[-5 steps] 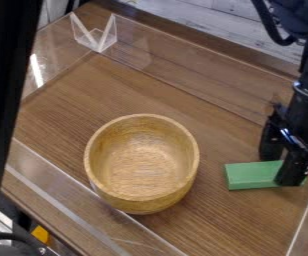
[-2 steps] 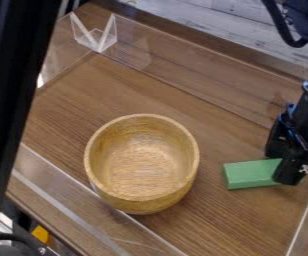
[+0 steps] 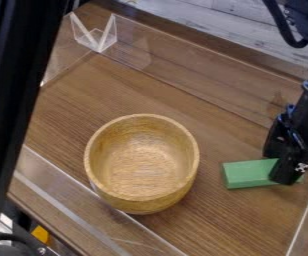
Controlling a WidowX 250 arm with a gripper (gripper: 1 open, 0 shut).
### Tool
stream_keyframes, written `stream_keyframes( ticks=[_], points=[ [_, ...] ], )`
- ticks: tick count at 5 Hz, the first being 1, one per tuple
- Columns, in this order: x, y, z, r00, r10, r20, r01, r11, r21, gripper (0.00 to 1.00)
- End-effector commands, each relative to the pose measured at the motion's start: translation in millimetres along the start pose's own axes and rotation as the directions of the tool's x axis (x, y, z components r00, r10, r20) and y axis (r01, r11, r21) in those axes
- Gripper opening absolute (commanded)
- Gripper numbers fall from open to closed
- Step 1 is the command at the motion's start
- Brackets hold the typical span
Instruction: Put the green block in the brown bowl
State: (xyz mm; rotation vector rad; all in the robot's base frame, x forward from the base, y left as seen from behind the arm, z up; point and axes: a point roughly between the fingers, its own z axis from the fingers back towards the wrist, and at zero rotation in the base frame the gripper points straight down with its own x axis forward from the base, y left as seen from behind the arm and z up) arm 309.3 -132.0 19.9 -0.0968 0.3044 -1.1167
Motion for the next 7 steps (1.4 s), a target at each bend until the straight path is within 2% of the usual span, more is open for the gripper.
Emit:
stream_keyframes(
  ticks=[1, 3, 5, 6, 7],
  points=[
    [-5.4, 4.3, 0.4, 1.000, 0.014, 0.013, -0.014, 1.000, -0.002, 0.00],
    [3.1, -8.3, 1.1, 1.000, 0.006, 0.010, -0.006, 1.000, -0.003, 0.00],
    [-0.2, -17.6, 4.6, 1.000, 0.008, 0.000, -0.008, 1.000, -0.008, 0.00],
    [-4.4, -10.8, 3.7, 0.995, 0.102, 0.016, -0.101, 0.994, -0.030, 0.00],
    [-8.7, -4.5, 2.5, 0.981, 0.194, 0.030, -0.192, 0.980, -0.054, 0.00]
  ],
)
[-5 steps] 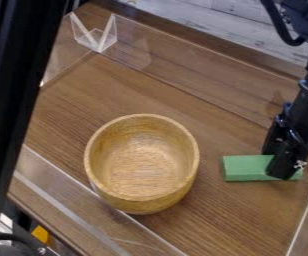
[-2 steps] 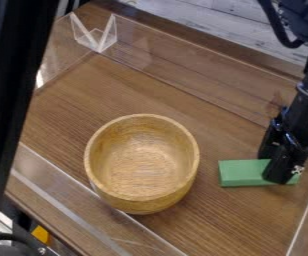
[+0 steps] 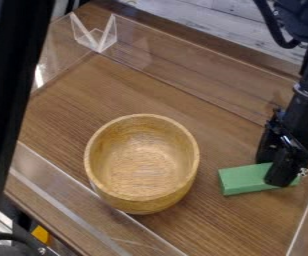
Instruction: Put the green block in the brown bowl
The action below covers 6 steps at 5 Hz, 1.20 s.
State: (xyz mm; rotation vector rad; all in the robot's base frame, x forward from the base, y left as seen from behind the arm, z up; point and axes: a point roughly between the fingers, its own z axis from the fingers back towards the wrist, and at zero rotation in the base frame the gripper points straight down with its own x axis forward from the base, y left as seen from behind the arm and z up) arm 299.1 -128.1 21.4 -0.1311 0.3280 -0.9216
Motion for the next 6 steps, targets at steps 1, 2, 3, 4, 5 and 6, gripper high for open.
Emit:
stream_keyframes(
  ticks=[1, 2, 3, 4, 5, 6],
  points=[
    [-2.4, 0.1, 0.9, 1.000, -0.026, 0.005, 0.026, 1.000, 0.017, 0.00],
    [-5.3, -3.3, -0.2, 0.998, -0.059, -0.012, 0.059, 0.998, 0.022, 0.00],
    [-8.6, -5.4, 12.4, 1.000, 0.002, -0.001, -0.002, 1.000, 0.006, 0.00],
    [-12.4, -7.4, 25.3, 0.998, 0.064, 0.009, -0.064, 0.998, -0.011, 0.00],
    [-2.7, -8.1, 20.8, 0.999, 0.042, -0.002, -0.042, 0.999, -0.008, 0.00],
    [7.1, -8.5, 15.7, 1.000, 0.020, -0.014, -0.020, 1.000, -0.003, 0.00]
  ],
)
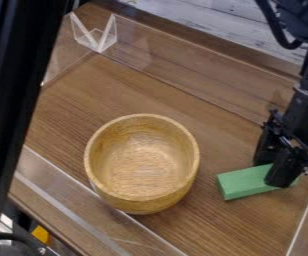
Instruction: Put the green block in the brown bowl
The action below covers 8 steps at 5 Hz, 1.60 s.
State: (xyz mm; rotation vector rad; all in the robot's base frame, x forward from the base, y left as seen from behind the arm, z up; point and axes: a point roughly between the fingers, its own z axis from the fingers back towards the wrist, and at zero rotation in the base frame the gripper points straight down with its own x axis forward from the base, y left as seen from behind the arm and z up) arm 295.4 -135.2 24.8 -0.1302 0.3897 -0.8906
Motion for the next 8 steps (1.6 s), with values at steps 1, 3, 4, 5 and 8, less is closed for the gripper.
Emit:
stream_keyframes(
  ticks=[1, 3, 4, 5, 8],
  points=[
    [-1.7, 5.1, 13.3, 1.000, -0.009, 0.029, 0.008, 1.000, 0.025, 0.00],
    [-12.1, 18.1, 12.1, 1.000, -0.004, 0.015, 0.004, 1.000, 0.020, 0.00],
    [-6.7, 14.5, 6.4, 1.000, 0.015, 0.012, -0.015, 1.000, 0.015, 0.00],
    [-1.7, 10.3, 2.3, 0.999, 0.033, 0.009, -0.034, 0.999, 0.010, 0.00],
    [-20.4, -3.7, 35.1, 1.000, 0.012, -0.010, -0.011, 0.999, 0.032, 0.00]
  ],
)
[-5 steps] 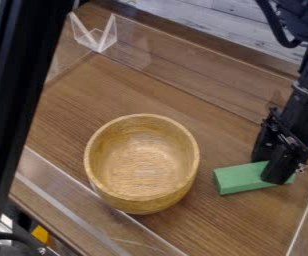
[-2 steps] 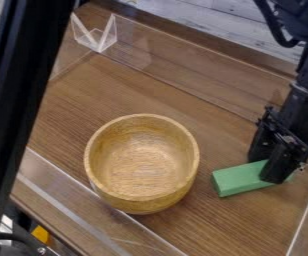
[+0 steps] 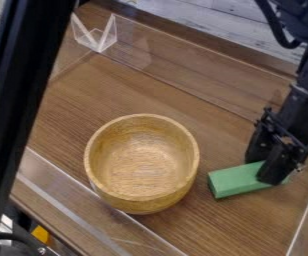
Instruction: Put the green block in the brown bowl
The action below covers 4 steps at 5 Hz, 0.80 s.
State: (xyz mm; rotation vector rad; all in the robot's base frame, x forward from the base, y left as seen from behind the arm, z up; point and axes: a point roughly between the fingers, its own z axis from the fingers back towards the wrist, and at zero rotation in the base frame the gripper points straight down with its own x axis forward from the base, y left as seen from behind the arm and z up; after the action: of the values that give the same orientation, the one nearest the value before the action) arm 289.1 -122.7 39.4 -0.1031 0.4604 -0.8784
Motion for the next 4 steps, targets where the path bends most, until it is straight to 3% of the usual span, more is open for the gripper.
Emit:
stream_keyframes(
  ticks=[1, 3, 4],
  points=[
    [-11.0, -2.0, 28.2, 0.998, 0.007, 0.070, -0.011, 0.999, 0.052, 0.00],
    [-23.2, 5.0, 33.9, 0.997, -0.017, 0.073, 0.012, 0.998, 0.065, 0.00],
    [-21.8, -0.4, 25.3, 0.996, 0.003, 0.085, -0.008, 0.998, 0.061, 0.00]
  ],
)
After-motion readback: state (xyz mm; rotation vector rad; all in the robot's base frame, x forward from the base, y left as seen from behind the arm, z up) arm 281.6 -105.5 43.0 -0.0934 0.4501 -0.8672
